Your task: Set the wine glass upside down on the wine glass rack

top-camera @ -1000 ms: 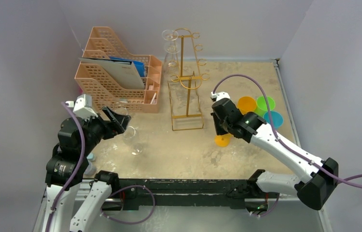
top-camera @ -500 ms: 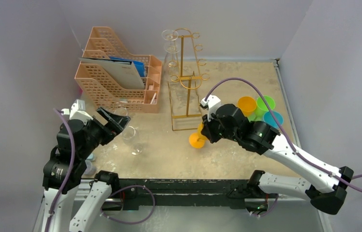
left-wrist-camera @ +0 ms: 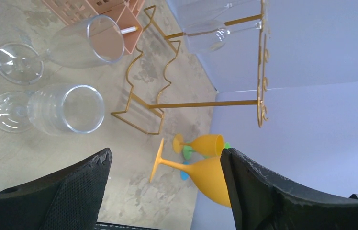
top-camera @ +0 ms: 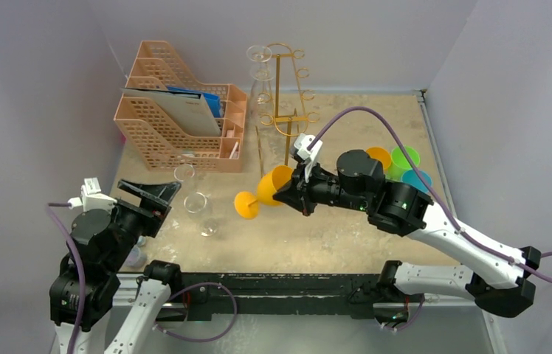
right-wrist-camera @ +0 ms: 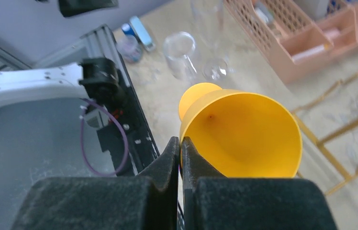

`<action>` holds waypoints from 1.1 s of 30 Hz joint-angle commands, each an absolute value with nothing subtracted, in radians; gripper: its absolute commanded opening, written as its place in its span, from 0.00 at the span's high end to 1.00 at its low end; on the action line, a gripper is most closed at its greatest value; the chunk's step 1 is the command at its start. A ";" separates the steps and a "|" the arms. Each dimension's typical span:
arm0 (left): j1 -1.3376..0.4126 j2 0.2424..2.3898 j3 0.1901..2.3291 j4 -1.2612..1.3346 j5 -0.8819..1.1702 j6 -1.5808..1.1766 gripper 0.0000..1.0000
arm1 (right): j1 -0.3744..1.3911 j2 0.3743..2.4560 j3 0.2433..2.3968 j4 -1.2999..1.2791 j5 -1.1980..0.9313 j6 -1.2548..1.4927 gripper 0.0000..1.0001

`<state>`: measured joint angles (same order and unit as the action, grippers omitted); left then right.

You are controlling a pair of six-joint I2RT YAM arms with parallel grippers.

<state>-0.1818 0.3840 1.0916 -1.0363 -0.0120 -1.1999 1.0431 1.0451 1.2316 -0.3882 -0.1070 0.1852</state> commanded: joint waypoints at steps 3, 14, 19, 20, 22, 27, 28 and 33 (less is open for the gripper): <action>-0.178 0.399 1.166 -1.024 -0.013 -1.266 0.18 | 1.073 1.094 1.320 -0.162 -0.233 0.139 1.00; -0.178 0.387 1.158 -1.074 -0.051 -1.358 0.22 | 1.188 1.259 1.342 0.168 -0.010 -0.075 1.00; -0.178 0.364 1.144 -1.034 -0.087 -1.438 0.25 | 1.191 1.283 1.338 0.289 -0.025 -0.103 1.00; -0.178 0.365 1.135 -1.019 -0.087 -1.477 0.25 | 1.192 1.289 1.342 0.302 -0.030 -0.105 1.00; -0.179 0.363 1.084 -0.948 -0.079 -1.601 0.27 | 1.194 1.305 1.349 0.329 -0.039 -0.105 1.00; -0.179 0.408 1.088 -0.801 -0.054 -1.650 0.30 | 1.196 1.323 1.344 0.411 -0.045 -0.102 1.00; -0.179 0.441 1.111 -0.826 -0.055 -1.649 0.30 | 1.196 1.326 1.341 0.423 -0.040 -0.106 1.00; -0.179 0.500 1.137 -0.773 -0.053 -1.638 0.23 | 1.197 1.337 1.338 0.451 -0.061 -0.114 1.00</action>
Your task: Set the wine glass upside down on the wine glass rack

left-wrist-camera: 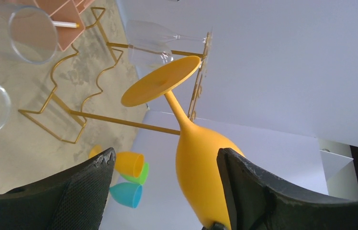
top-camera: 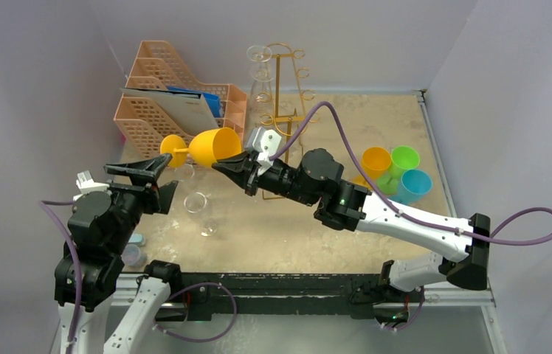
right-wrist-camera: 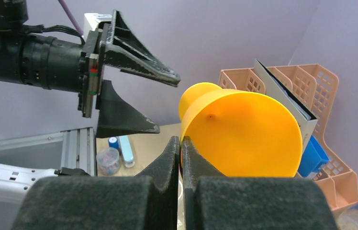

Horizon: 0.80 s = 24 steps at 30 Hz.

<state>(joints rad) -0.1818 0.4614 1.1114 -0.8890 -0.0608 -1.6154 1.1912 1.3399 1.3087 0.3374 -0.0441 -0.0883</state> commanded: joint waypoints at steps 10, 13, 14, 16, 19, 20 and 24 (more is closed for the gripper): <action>-0.179 0.615 1.119 -0.652 0.045 -1.703 0.33 | 1.200 1.330 1.331 0.439 -0.133 -0.124 1.00; -0.179 0.637 1.122 -0.618 0.039 -1.697 0.41 | 1.203 1.330 1.326 0.435 -0.147 -0.126 1.00; -0.179 0.640 1.122 -0.619 0.036 -1.706 0.45 | 1.203 1.330 1.325 0.431 -0.152 -0.126 1.00; -0.179 0.645 1.121 -0.619 0.030 -1.717 0.53 | 1.202 1.327 1.322 0.425 -0.158 -0.130 1.00; -0.179 0.650 1.121 -0.622 0.024 -1.723 0.67 | 1.204 1.321 1.314 0.425 -0.164 -0.133 1.00; -0.179 0.650 1.121 -0.623 0.022 -1.726 0.72 | 1.204 1.320 1.311 0.425 -0.164 -0.133 1.00; -0.179 0.655 1.123 -0.605 0.036 -1.729 0.91 | 1.204 1.322 1.301 0.434 -0.158 -0.133 1.00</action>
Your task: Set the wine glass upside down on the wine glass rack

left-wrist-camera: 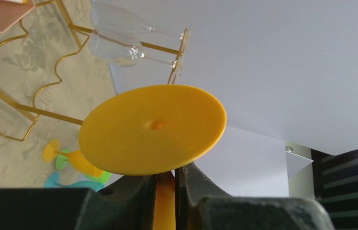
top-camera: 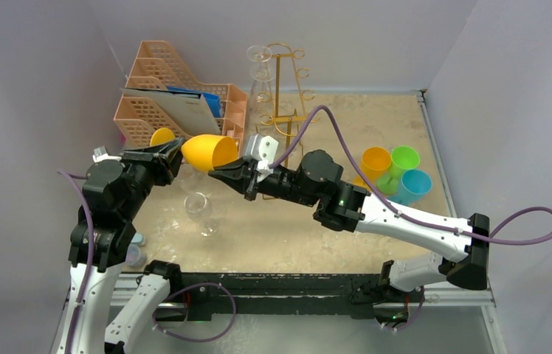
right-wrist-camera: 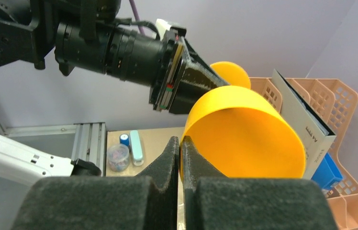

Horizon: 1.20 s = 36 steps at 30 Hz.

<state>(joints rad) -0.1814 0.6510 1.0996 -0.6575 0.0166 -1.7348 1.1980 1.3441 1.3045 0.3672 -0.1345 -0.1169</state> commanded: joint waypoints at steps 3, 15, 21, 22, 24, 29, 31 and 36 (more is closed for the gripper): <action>-0.179 0.662 1.131 -0.584 0.057 -1.716 1.00 | 1.204 1.325 1.297 0.437 -0.158 -0.128 1.00; -0.179 0.651 1.114 -0.485 0.030 -1.577 1.00 | 1.204 1.285 1.282 0.372 -0.064 -0.062 0.57; -0.179 0.661 1.100 -0.448 0.025 -1.374 1.00 | 1.202 1.195 1.266 0.197 -0.115 -0.069 0.33; -0.179 0.664 1.099 -0.441 0.032 -1.331 1.00 | 1.204 1.186 1.276 0.146 -0.122 -0.090 0.32; -0.179 0.670 1.103 -0.433 0.044 -1.242 1.00 | 1.203 1.168 1.294 0.046 -0.135 -0.109 0.30; -0.179 0.689 1.147 -0.380 0.120 -0.919 1.00 | 1.203 1.085 1.272 -0.086 -0.132 -0.120 0.28; -0.179 0.706 1.183 -0.368 0.188 -0.777 1.00 | 1.203 1.055 1.255 -0.106 -0.115 -0.120 0.28; -0.179 0.758 1.229 -0.330 0.433 -0.487 1.00 | 1.203 1.010 1.225 -0.121 -0.023 -0.080 0.30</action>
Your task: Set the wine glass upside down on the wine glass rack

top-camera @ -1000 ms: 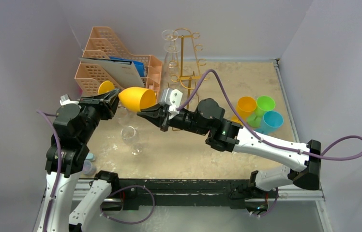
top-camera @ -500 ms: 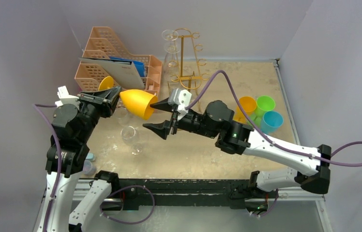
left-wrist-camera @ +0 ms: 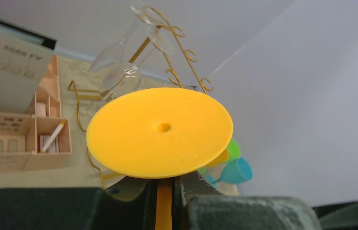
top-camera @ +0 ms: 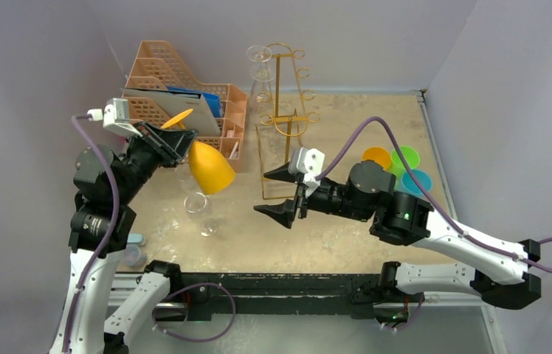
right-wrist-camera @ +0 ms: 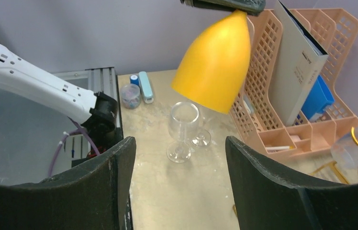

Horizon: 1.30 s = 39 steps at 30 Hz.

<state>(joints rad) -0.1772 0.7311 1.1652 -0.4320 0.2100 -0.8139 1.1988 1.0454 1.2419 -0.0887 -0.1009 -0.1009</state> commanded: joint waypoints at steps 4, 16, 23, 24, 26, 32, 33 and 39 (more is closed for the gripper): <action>-0.179 0.792 1.236 -0.303 0.567 -0.366 1.00 | 1.203 0.973 1.162 -0.039 0.154 -0.008 0.30; -0.179 0.867 1.137 -0.083 0.753 -0.227 1.00 | 1.202 0.979 1.189 -0.146 0.540 0.173 0.30; -0.179 0.941 1.058 0.127 0.761 -0.286 1.00 | 1.190 0.972 1.196 -0.220 0.693 0.228 0.32; -0.179 0.960 1.060 0.146 0.763 -0.281 1.00 | 1.188 0.973 1.200 -0.232 0.693 0.235 0.32; -0.179 1.000 1.066 0.188 0.776 -0.268 1.00 | 1.184 0.971 1.208 -0.252 0.691 0.253 0.32; -0.179 1.170 1.110 0.316 0.861 -0.179 1.00 | 1.180 0.958 1.204 -0.261 0.633 0.265 0.31; -0.179 1.203 1.129 0.314 0.869 -0.165 1.00 | 1.180 0.957 1.202 -0.261 0.620 0.264 0.31; -0.179 1.346 1.203 0.391 0.933 -0.126 1.00 | 1.180 0.936 1.196 -0.267 0.580 0.258 0.31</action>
<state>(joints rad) -0.1772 1.3022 1.1297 0.2527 0.8547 -0.1864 1.1831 0.9691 1.1629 -0.2615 0.6037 0.2462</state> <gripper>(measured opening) 0.076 0.689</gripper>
